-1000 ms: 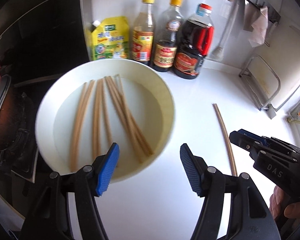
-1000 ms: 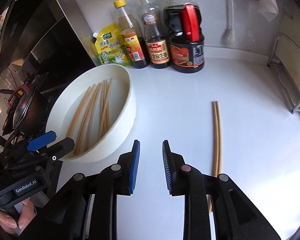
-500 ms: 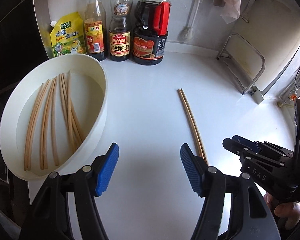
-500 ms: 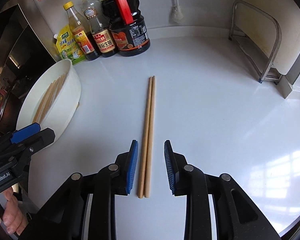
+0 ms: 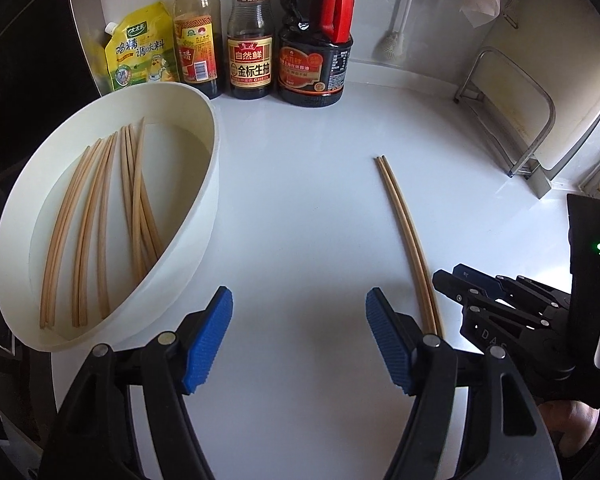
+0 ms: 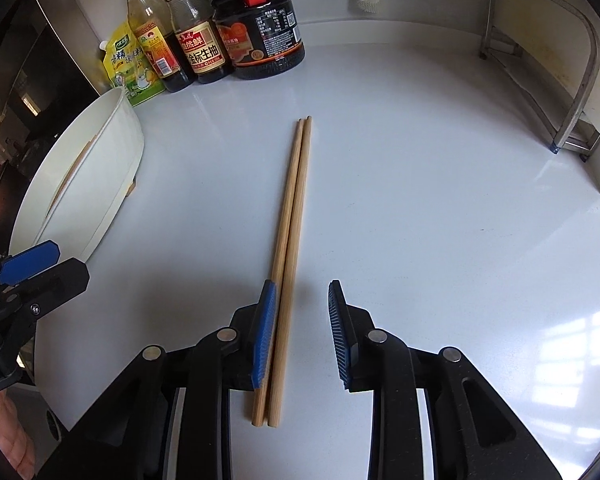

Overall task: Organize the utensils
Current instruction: 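Move both open tools back to the last two chopsticks on the counter, then close the right tool on one chopstick while the left tool grasps the other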

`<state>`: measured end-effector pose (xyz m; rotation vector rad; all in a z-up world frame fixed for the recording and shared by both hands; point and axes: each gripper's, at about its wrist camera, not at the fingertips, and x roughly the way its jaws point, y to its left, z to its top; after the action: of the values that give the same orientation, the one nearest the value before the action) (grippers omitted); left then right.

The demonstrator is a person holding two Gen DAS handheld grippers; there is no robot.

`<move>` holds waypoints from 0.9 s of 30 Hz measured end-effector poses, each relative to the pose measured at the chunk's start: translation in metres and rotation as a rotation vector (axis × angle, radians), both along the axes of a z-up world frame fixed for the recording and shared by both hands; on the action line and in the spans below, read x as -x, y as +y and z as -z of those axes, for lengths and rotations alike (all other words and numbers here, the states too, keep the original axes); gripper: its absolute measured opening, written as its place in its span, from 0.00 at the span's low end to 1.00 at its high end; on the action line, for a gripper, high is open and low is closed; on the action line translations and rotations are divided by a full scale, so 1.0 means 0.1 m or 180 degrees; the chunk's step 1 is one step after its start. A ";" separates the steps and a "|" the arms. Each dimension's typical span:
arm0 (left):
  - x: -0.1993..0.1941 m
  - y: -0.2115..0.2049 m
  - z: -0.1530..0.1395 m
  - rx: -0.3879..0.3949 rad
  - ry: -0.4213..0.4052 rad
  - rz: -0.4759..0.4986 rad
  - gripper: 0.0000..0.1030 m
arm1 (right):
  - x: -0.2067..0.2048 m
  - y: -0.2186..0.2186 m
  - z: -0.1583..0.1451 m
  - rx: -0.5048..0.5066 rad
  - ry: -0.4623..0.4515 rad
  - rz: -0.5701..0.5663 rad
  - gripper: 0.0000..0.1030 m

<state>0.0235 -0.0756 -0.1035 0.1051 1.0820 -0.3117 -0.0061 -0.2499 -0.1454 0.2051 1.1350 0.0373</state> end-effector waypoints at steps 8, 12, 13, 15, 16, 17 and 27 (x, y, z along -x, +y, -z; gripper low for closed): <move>-0.02 0.00 0.05 -0.0015 0.0047 -0.0016 0.66 | -0.04 0.05 0.03 0.0201 0.0018 -0.0042 0.25; -0.02 -0.01 0.06 -0.0018 0.0050 -0.0014 0.66 | -0.05 0.07 0.02 0.0296 -0.0012 -0.0079 0.25; -0.02 -0.01 0.06 -0.0020 0.0053 -0.0015 0.66 | -0.06 0.08 0.02 0.0323 -0.0016 -0.0094 0.25; -0.02 -0.03 0.07 -0.0015 0.0061 -0.0015 0.66 | -0.07 0.10 0.02 0.0377 -0.0031 -0.0127 0.25; -0.02 -0.04 0.07 -0.0011 0.0064 -0.0012 0.66 | -0.07 0.11 0.02 0.0391 -0.0036 -0.0139 0.20; -0.01 -0.06 0.07 -0.0005 0.0067 -0.0003 0.66 | -0.06 0.11 0.02 0.0397 -0.0040 -0.0144 0.16; -0.02 -0.38 0.15 0.0077 0.0122 0.0156 0.68 | 0.04 -0.12 0.01 0.0351 -0.0083 -0.0052 0.07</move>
<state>0.0258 -0.1139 -0.1187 0.1044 1.1146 -0.3722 -0.0099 -0.2616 -0.1468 0.0970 1.1095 -0.0083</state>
